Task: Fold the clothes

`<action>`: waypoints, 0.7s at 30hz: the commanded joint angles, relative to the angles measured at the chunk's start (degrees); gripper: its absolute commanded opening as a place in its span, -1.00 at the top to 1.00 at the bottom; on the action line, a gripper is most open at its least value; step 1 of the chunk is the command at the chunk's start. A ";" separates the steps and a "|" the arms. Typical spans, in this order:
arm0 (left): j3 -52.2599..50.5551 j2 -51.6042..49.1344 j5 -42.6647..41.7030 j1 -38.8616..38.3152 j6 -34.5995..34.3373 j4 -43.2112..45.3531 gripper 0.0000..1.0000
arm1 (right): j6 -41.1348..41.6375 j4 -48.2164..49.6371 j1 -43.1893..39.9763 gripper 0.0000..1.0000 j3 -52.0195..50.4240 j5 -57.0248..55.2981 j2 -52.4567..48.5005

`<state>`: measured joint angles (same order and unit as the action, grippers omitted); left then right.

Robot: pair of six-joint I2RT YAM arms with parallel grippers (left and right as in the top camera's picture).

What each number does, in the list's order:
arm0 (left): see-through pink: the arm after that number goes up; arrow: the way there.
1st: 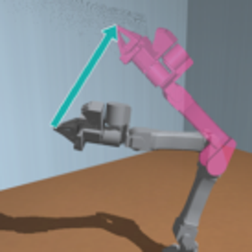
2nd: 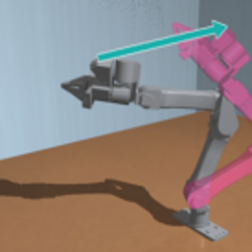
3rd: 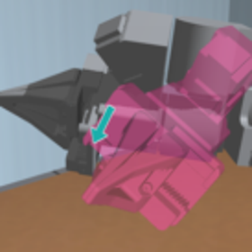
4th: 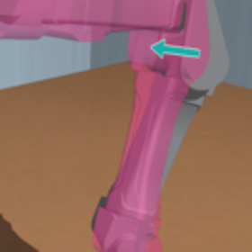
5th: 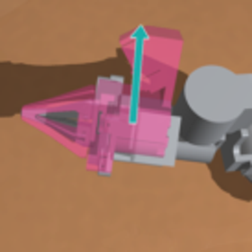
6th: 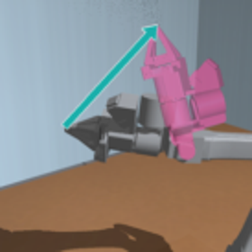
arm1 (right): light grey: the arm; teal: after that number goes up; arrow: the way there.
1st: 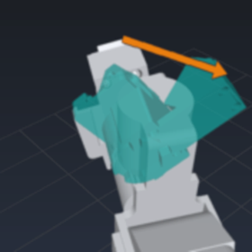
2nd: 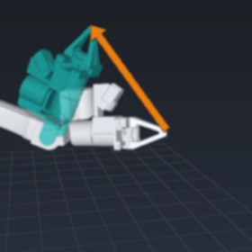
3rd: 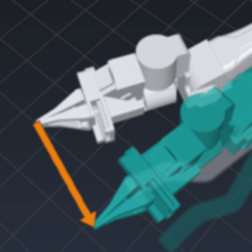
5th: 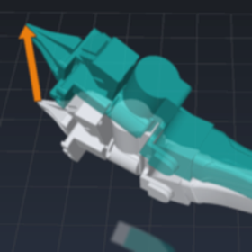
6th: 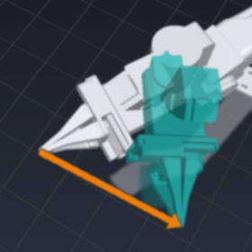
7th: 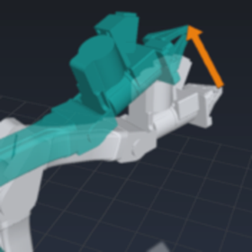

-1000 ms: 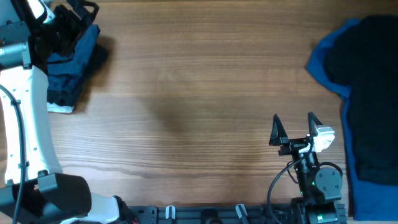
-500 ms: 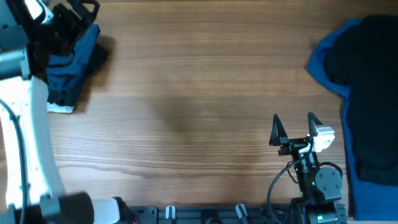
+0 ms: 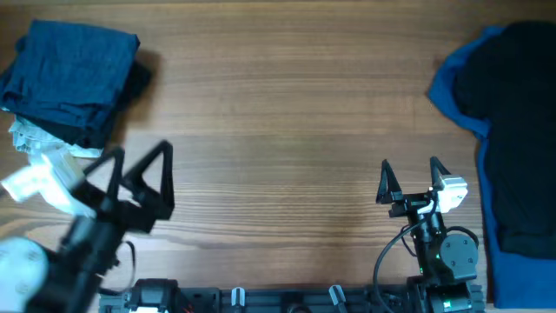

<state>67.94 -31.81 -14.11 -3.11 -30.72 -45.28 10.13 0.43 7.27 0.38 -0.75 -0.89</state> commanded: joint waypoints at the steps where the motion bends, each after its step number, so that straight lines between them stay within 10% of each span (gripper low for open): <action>1: -16.31 10.54 5.33 -0.42 0.46 -0.15 -0.99 | -0.98 0.15 -0.39 -0.99 -0.09 -0.76 0.46; 12: -60.43 21.97 14.10 -0.26 0.48 49.16 -1.00 | -0.98 0.15 -0.39 -0.99 -0.09 -0.76 0.46; 21: -64.32 22.73 16.83 -0.26 8.22 51.08 -0.99 | -0.98 0.15 -0.39 -0.99 -0.09 -0.76 0.46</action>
<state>5.19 -10.20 1.32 -3.14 -26.65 5.58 10.13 0.38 7.27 0.38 -0.75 -0.89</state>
